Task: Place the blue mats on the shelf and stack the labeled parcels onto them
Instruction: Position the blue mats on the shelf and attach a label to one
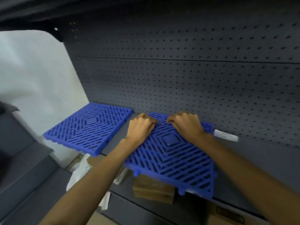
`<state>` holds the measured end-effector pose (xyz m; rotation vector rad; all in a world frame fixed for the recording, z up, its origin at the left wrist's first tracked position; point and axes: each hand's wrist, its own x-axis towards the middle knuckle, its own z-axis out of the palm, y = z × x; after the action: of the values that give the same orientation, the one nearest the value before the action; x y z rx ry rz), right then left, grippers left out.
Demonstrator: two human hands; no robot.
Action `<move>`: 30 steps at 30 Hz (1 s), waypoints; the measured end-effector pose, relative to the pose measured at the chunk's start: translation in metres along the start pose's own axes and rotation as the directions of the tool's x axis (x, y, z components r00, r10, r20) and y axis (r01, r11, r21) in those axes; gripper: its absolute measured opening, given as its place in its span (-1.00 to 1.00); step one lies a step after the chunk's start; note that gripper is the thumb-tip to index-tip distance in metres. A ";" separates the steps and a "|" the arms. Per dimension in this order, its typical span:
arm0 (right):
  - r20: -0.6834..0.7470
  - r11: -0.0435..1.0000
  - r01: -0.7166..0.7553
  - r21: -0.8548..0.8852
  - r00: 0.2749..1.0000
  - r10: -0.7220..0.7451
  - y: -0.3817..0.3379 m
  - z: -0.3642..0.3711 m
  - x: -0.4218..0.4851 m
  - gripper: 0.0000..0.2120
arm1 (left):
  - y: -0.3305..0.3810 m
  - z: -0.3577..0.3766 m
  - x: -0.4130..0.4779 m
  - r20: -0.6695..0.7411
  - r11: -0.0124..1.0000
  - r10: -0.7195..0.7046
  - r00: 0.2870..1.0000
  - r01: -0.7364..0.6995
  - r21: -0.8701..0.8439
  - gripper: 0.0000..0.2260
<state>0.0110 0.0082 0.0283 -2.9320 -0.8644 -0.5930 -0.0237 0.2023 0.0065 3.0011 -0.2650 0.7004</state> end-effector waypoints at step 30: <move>0.056 0.941 0.327 0.086 0.942 -0.332 -0.371 0.068 0.098 -0.72 | -0.333 -0.062 -0.194 0.058 0.978 -0.208 0.976 0.205 0.045 -0.74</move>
<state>-0.0850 0.3814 -0.0283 -2.7722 -1.3704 -0.4579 -0.1626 0.5655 -0.0269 3.0300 0.0594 0.5988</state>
